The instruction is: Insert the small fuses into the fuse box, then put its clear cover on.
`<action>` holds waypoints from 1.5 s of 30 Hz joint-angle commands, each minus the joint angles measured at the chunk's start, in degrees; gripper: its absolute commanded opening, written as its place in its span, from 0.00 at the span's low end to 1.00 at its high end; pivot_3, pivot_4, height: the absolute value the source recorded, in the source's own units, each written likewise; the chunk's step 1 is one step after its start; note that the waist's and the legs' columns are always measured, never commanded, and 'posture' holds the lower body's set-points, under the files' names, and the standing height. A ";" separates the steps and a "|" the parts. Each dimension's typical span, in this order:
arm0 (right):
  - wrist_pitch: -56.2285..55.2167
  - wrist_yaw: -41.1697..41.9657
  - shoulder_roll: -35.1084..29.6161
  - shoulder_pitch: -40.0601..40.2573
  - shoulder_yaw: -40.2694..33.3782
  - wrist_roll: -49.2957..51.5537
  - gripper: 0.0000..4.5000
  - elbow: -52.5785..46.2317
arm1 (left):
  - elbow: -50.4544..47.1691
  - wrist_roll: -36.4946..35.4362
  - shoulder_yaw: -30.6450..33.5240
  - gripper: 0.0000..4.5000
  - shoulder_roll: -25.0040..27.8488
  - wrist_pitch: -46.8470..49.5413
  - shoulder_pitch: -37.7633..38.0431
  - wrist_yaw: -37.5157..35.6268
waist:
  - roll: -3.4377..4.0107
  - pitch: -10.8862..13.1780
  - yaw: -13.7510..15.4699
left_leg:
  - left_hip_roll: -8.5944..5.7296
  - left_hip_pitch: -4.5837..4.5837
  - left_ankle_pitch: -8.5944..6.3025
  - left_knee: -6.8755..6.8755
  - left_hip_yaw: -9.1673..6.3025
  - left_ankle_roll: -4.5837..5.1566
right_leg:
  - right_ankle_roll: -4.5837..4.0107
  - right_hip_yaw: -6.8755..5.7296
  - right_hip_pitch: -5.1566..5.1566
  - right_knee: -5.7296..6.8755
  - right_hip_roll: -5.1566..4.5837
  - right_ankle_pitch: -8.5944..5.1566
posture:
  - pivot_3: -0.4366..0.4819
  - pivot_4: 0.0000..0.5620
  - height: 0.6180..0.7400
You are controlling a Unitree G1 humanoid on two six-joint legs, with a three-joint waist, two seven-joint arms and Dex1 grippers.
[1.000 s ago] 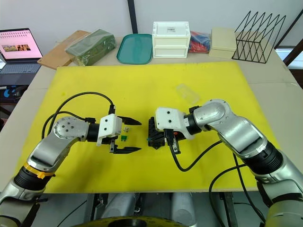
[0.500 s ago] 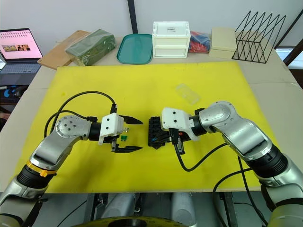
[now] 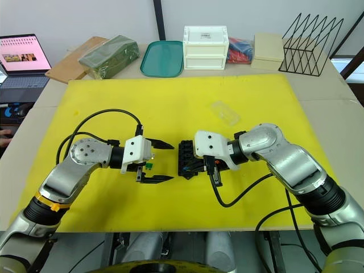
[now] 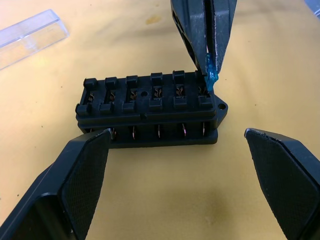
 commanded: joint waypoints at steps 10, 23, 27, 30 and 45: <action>-0.35 -0.17 1.23 0.26 -2.15 0.23 0.00 -0.04 | -1.36 -0.06 0.24 0.99 0.23 0.23 -0.49 0.07 | 0.00 0.00 -0.01 | 0.00 0.00 0.00 0.00 0.00 0.00 | 0.00 0.00 0.00 0.00 0.00 0.00 | 0.48 0.27 1.00; -2.05 0.17 1.73 1.33 -1.19 -1.63 0.00 2.18 | -1.57 -0.09 0.20 0.99 0.17 0.40 -0.05 0.33 | 0.00 0.00 0.01 | 0.00 0.00 0.00 0.00 0.00 0.00 | 0.00 0.00 0.00 0.00 0.00 0.00 | 0.48 0.27 1.00; -3.49 0.78 1.24 1.90 -0.25 -3.34 0.00 3.32 | -1.55 0.00 0.13 0.99 0.14 0.36 -0.06 0.40 | 0.00 0.00 0.00 | 0.00 0.01 0.00 0.00 0.00 0.00 | 0.00 0.00 0.00 0.00 0.00 0.00 | 0.48 0.27 1.00; -4.23 1.17 1.33 2.09 -0.06 -4.11 0.00 3.98 | -1.59 0.02 0.14 0.99 0.12 0.39 -0.06 0.49 | 0.00 0.00 0.02 | 0.00 0.01 0.00 0.00 0.00 0.00 | 0.00 0.00 0.01 0.00 0.00 0.00 | 0.48 0.27 1.00; -6.82 2.56 2.12 1.61 1.46 -7.55 0.00 6.14 | -1.83 -0.05 0.23 0.99 0.08 0.66 -0.05 1.08 | -0.01 -0.01 -0.02 | 0.00 0.05 0.00 0.00 0.00 0.00 | 0.00 0.00 0.05 0.01 0.01 0.00 | 0.48 0.27 1.00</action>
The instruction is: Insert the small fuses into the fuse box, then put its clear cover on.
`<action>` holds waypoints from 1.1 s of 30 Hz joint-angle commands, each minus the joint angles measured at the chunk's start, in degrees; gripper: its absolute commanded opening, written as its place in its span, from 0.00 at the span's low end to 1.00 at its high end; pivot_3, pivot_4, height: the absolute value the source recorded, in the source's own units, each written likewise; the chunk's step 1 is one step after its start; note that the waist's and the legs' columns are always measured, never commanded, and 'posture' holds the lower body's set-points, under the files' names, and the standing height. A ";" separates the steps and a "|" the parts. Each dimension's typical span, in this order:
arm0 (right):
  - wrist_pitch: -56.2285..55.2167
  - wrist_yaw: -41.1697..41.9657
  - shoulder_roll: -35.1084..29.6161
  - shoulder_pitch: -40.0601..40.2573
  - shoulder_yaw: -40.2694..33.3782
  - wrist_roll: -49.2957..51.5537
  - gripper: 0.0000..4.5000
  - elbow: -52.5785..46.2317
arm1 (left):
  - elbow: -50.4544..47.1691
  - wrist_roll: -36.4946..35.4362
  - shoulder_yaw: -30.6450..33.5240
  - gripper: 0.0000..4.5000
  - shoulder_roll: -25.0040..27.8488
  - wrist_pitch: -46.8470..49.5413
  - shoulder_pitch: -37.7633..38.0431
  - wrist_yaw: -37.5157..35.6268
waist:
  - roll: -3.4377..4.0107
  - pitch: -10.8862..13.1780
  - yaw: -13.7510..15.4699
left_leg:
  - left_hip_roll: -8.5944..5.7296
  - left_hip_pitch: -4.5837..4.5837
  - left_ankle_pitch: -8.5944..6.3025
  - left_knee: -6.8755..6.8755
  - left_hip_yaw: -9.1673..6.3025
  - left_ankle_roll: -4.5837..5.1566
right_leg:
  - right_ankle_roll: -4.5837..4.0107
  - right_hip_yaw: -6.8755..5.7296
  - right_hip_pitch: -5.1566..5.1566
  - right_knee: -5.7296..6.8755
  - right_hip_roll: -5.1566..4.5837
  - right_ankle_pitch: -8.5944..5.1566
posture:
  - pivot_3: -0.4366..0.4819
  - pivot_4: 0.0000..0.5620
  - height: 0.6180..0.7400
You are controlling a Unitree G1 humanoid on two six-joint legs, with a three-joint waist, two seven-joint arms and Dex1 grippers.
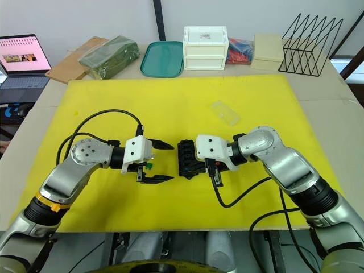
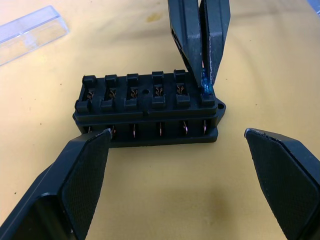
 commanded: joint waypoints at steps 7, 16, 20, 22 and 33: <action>1.09 0.29 0.06 -1.23 -0.66 -1.17 0.23 -0.04 | -1.77 -0.11 0.38 1.00 -0.03 0.00 -0.23 0.48 | 0.00 0.00 0.00 | 0.00 0.00 0.00 0.00 0.00 0.00 | 0.00 0.00 0.01 0.00 0.00 0.00 | 0.48 0.27 1.00; 4.64 0.41 0.14 -2.64 -3.40 1.83 0.31 -2.23 | -1.75 -0.06 0.25 1.00 -0.21 0.02 -0.26 0.64 | 0.00 0.00 0.04 | 0.00 -0.01 0.01 0.01 0.00 -0.01 | -0.01 0.00 0.00 0.00 0.00 0.01 | 0.48 0.27 1.00; 6.93 0.57 0.09 -3.34 -4.72 4.06 0.31 -3.51 | -1.90 -0.06 0.19 1.00 -0.16 0.04 -0.11 0.86 | 0.00 0.00 0.03 | 0.00 -0.02 0.01 0.01 0.00 -0.01 | -0.01 0.00 -0.01 0.00 0.00 0.01 | 0.48 0.27 1.00; 7.50 0.55 0.18 -3.49 -4.84 4.39 0.31 -3.57 | -1.83 -0.03 0.15 1.00 -0.17 -0.01 -0.12 0.91 | 0.00 0.00 0.01 | 0.00 -0.02 0.01 0.01 -0.01 -0.01 | -0.01 0.00 -0.01 0.00 0.00 0.01 | 0.48 0.27 1.00; 8.70 -0.74 2.11 -4.08 -5.34 5.56 0.22 -2.20 | -1.70 0.08 0.14 1.00 -0.12 -0.03 -0.36 1.10 | 0.00 0.00 0.03 | 0.00 -0.03 0.01 0.01 -0.01 -0.01 | -0.01 0.00 -0.01 0.00 0.00 0.01 | 0.48 0.27 1.00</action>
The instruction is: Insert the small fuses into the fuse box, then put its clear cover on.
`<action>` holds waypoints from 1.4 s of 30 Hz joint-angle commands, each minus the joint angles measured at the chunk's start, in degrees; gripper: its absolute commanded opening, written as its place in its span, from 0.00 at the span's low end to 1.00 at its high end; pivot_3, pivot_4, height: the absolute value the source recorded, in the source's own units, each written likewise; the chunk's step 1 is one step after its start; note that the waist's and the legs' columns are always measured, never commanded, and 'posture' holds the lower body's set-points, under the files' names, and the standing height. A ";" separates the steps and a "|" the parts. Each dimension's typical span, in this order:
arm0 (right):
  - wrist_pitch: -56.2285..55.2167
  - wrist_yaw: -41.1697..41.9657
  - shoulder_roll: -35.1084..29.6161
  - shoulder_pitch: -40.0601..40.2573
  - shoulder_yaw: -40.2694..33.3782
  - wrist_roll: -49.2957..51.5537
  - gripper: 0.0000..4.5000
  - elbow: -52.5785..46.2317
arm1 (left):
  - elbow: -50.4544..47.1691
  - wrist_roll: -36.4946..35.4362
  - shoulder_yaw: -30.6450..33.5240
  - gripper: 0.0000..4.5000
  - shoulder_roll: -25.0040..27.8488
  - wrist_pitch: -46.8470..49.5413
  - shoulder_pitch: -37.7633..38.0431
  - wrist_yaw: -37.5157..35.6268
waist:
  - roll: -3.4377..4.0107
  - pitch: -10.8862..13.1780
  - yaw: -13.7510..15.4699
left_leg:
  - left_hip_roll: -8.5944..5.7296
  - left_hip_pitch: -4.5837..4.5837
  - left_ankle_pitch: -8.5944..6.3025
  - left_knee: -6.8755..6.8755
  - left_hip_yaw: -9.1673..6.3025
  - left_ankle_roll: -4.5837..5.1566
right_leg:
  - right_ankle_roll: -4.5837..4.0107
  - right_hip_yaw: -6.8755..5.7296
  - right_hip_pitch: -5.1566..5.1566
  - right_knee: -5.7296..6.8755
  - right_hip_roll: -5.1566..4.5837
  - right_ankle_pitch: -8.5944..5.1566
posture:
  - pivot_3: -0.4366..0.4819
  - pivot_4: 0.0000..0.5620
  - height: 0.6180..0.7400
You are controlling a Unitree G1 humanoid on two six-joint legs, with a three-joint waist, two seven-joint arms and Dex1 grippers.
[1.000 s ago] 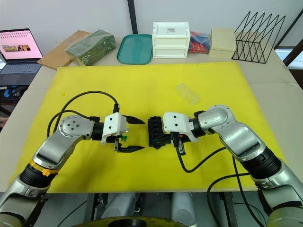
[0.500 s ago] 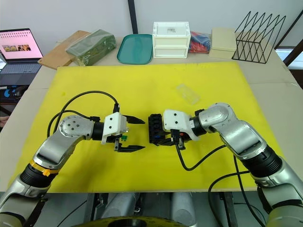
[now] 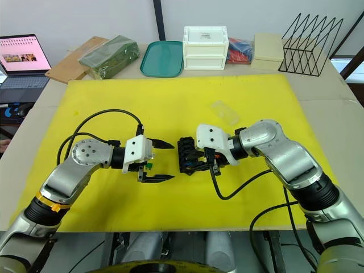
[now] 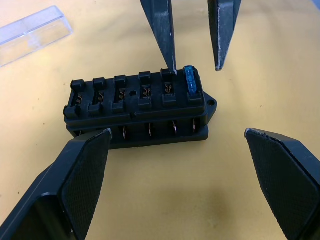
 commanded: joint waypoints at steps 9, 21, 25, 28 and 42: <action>-2.22 -0.42 0.66 -0.10 -1.27 -0.22 0.01 1.77 | -1.37 0.10 0.41 1.00 0.09 -0.16 -0.56 0.30 | 0.00 0.00 -0.01 | 0.00 0.00 0.00 0.00 0.00 0.00 | 0.00 0.00 -0.01 0.00 0.00 0.00 | 0.48 0.27 1.00; -3.64 0.72 -0.06 1.71 -0.78 -1.23 0.01 3.11 | -1.14 0.13 0.50 1.00 0.21 -0.32 -0.64 0.17 | 0.00 0.00 -0.03 | 0.00 0.00 0.00 0.00 0.00 0.00 | 0.00 0.00 0.00 0.00 0.00 0.00 | 0.48 0.27 1.00; -5.15 0.65 -0.17 2.97 -0.09 -2.56 0.01 3.64 | -1.24 0.12 0.50 1.00 0.24 -0.27 -0.66 0.16 | 0.00 0.00 0.00 | 0.00 0.01 0.00 0.00 0.00 0.00 | 0.00 0.00 0.00 0.00 0.01 0.00 | 0.48 0.27 1.00; -6.78 0.36 -0.18 3.91 0.54 -4.04 0.01 4.54 | -1.36 0.09 0.50 1.00 0.25 -0.20 -0.66 0.18 | 0.00 0.00 0.00 | 0.00 0.01 0.00 0.00 0.00 0.00 | 0.00 0.00 0.01 0.00 0.00 0.00 | 0.48 0.27 1.00; -2.05 1.30 -0.15 -0.28 -5.02 2.49 0.01 0.60 | -3.21 -2.80 3.90 1.00 2.33 2.94 -0.78 -0.50 | 0.00 0.00 -0.02 | 0.00 0.01 0.00 0.00 0.00 0.00 | 0.00 0.00 0.01 0.00 0.01 0.00 | 0.48 0.27 1.00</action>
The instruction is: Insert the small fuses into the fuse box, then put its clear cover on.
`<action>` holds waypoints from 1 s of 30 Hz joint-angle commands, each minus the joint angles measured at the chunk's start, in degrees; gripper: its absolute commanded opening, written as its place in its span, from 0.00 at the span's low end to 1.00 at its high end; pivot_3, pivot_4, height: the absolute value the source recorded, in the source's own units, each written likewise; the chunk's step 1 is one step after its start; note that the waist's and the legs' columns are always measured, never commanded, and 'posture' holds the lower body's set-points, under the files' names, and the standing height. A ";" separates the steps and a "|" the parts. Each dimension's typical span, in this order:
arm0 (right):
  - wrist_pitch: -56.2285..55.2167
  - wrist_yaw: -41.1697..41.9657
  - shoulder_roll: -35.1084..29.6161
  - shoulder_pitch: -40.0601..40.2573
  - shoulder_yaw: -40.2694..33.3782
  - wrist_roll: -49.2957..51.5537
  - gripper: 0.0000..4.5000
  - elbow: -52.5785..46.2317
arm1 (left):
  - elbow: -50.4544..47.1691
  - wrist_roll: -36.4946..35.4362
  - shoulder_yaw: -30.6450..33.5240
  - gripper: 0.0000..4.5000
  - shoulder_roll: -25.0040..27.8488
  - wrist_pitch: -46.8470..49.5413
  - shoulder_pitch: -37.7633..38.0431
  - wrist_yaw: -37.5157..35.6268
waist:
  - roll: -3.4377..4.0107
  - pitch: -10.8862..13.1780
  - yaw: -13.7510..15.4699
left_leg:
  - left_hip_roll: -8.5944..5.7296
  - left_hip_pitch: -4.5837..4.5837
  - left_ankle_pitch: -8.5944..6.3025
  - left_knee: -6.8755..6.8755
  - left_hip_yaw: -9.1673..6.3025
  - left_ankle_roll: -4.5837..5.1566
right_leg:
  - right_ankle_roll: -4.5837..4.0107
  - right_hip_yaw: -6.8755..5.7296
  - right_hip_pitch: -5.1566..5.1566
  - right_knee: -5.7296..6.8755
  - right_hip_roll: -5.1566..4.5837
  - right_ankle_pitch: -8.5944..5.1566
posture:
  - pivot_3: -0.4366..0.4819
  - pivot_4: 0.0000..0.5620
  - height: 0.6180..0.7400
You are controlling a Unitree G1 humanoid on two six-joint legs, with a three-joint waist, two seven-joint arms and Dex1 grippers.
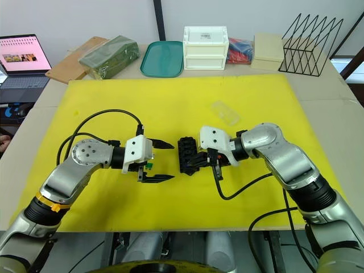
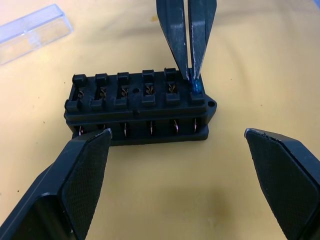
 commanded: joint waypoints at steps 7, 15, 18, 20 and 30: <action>3.96 1.83 -5.49 -1.87 -10.69 6.70 0.01 -4.40 | -9.65 -13.55 15.39 1.00 11.22 15.20 2.45 -2.14 | 0.00 0.01 -0.05 | 0.01 -0.04 -0.01 -0.01 -0.02 0.01 | 0.00 0.00 -0.03 -0.02 0.01 0.00 | 0.48 0.27 1.00; 0.06 6.87 -16.59 5.68 -17.98 6.53 0.30 -0.19 | -10.57 -18.27 35.85 1.00 23.36 19.78 16.72 -5.05 | 0.01 0.02 0.00 | 0.02 -0.01 -0.01 -0.04 0.02 0.02 | 0.00 0.00 -0.03 -0.03 0.01 0.00 | 0.48 0.27 1.00; -4.51 8.32 -20.24 8.43 -19.40 3.39 0.53 5.04 | -5.58 -14.68 44.67 1.00 26.02 16.82 24.85 -7.83 | 0.05 0.04 -0.13 | 0.04 0.00 -0.02 -0.06 0.05 0.03 | 0.00 0.00 -0.03 -0.04 0.02 0.00 | 0.48 0.27 1.00; -6.48 8.94 -21.55 8.98 -19.91 2.52 0.69 7.62 | -3.98 -13.93 47.55 1.00 26.73 15.45 28.09 -9.02 | 0.05 0.04 -0.24 | 0.06 0.02 -0.04 -0.10 0.14 0.05 | -0.01 0.02 -0.05 -0.04 0.02 -0.01 | 0.48 0.27 1.00; -14.14 10.50 -27.33 11.21 -22.99 -2.58 1.00 21.11 | 7.44 -8.38 52.57 1.00 28.55 6.11 33.87 -11.75 | 0.10 0.08 -0.09 | 0.08 0.01 -0.11 -0.10 0.23 0.16 | -0.01 0.04 -0.04 -0.08 -0.01 0.00 | 0.48 0.27 1.00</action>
